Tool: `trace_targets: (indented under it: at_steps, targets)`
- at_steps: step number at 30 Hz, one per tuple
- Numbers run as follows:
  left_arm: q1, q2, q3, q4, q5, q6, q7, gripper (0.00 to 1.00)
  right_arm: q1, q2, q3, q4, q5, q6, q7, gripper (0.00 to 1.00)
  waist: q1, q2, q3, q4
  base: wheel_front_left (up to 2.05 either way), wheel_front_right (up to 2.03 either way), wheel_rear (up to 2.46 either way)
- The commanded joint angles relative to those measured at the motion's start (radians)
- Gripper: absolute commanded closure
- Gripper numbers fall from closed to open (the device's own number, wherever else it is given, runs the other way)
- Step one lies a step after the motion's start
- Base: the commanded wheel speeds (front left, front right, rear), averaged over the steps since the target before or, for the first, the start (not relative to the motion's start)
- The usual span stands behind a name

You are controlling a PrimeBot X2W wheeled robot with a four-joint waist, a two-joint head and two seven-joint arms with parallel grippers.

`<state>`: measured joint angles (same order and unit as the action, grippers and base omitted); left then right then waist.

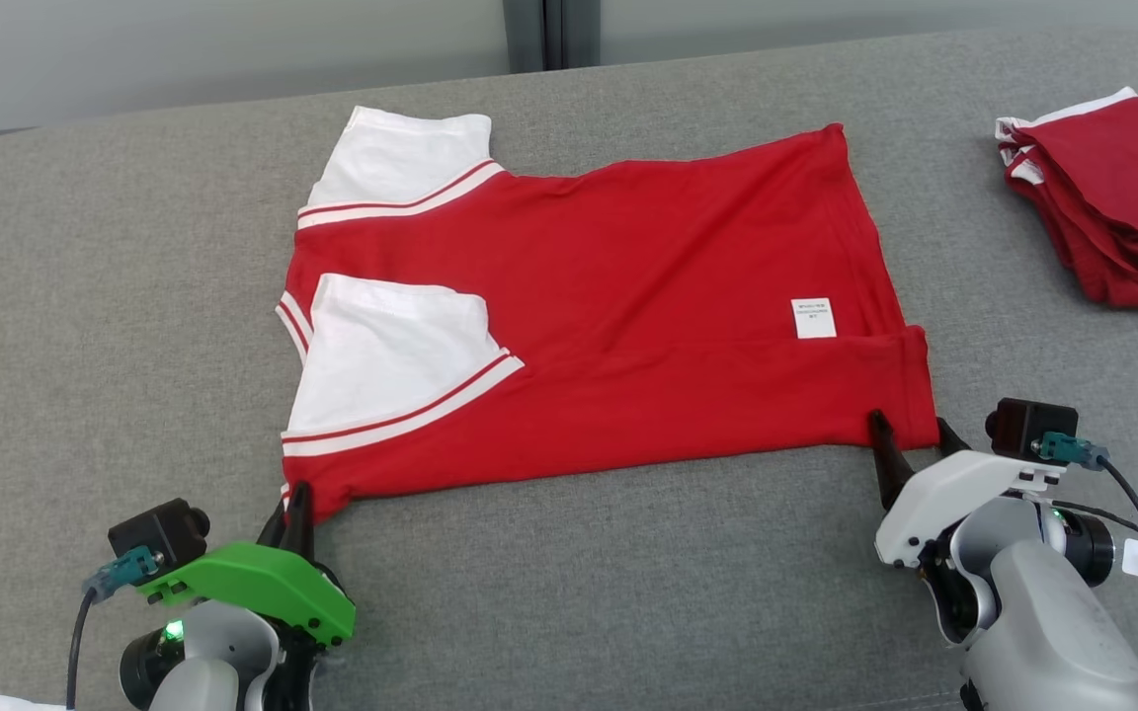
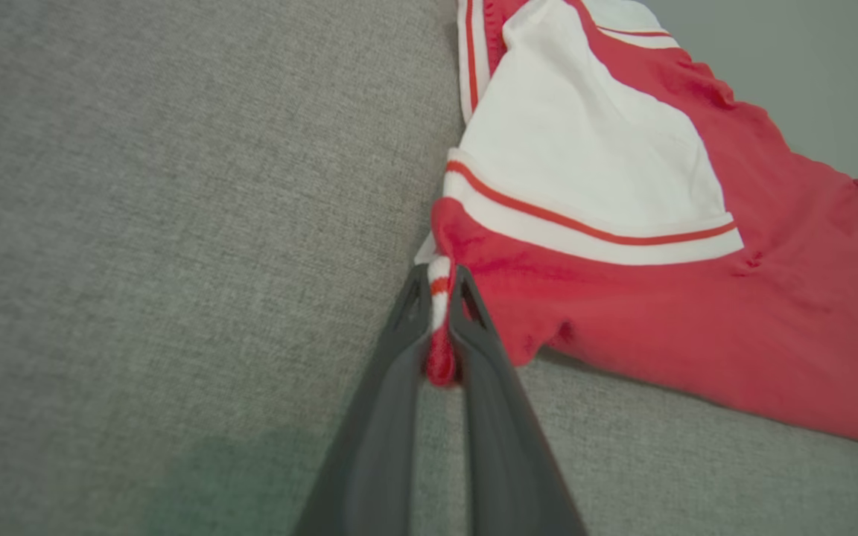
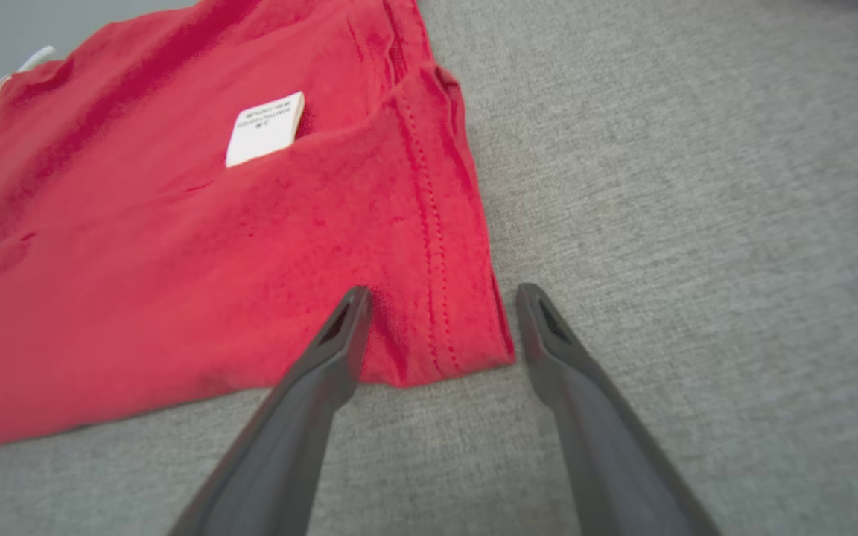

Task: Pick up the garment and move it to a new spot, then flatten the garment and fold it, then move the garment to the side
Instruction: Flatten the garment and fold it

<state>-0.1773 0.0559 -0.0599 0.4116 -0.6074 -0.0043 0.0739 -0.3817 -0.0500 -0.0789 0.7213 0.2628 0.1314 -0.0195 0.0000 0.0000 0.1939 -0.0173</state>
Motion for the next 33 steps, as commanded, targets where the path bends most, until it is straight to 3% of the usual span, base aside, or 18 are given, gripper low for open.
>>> trace_targets:
  at_steps: [1,2,3,4,12,25,33]
  targets:
    - [-0.013,0.004,0.002,-0.003,-0.004,-0.005,-0.007,1.0,-0.011,0.0,0.004,0.031,0.014,-0.002,0.009,0.38,0.0,0.0,-0.002,0.004,0.0,0.0,0.0]
    - [-0.013,0.003,0.0,-0.004,-0.004,-0.004,-0.011,1.0,-0.017,0.0,0.006,0.049,0.014,-0.002,0.008,0.63,0.0,0.0,-0.002,0.006,0.0,0.0,0.0]
    - [-0.014,0.003,-0.002,-0.004,-0.005,-0.005,-0.013,1.0,-0.025,0.001,0.006,0.062,0.014,-0.001,0.003,0.71,0.0,0.0,-0.003,0.007,0.0,0.0,0.0]
    - [-0.014,0.003,-0.003,-0.007,-0.005,-0.006,-0.015,1.0,-0.033,0.001,0.008,0.074,0.019,-0.001,-0.003,0.99,0.0,0.0,-0.004,0.008,0.0,0.0,0.0]
    - [0.014,0.018,-0.01,-0.087,0.007,-0.013,-0.041,1.0,-0.045,-0.002,-0.004,0.043,0.031,-0.002,-0.055,1.0,0.0,0.0,-0.017,0.002,0.0,0.0,0.0]
    - [0.271,0.048,-0.014,-0.405,0.015,0.046,0.015,1.0,0.211,-0.003,-0.011,-0.302,0.102,-0.002,0.073,1.0,0.0,0.0,-0.028,-0.02,0.0,0.0,0.0]
    - [0.35,0.035,-0.024,-0.385,-0.006,0.071,0.024,1.0,0.345,-0.003,-0.036,-0.383,0.146,-0.002,0.111,1.0,0.0,0.0,-0.027,-0.019,0.0,0.0,0.0]
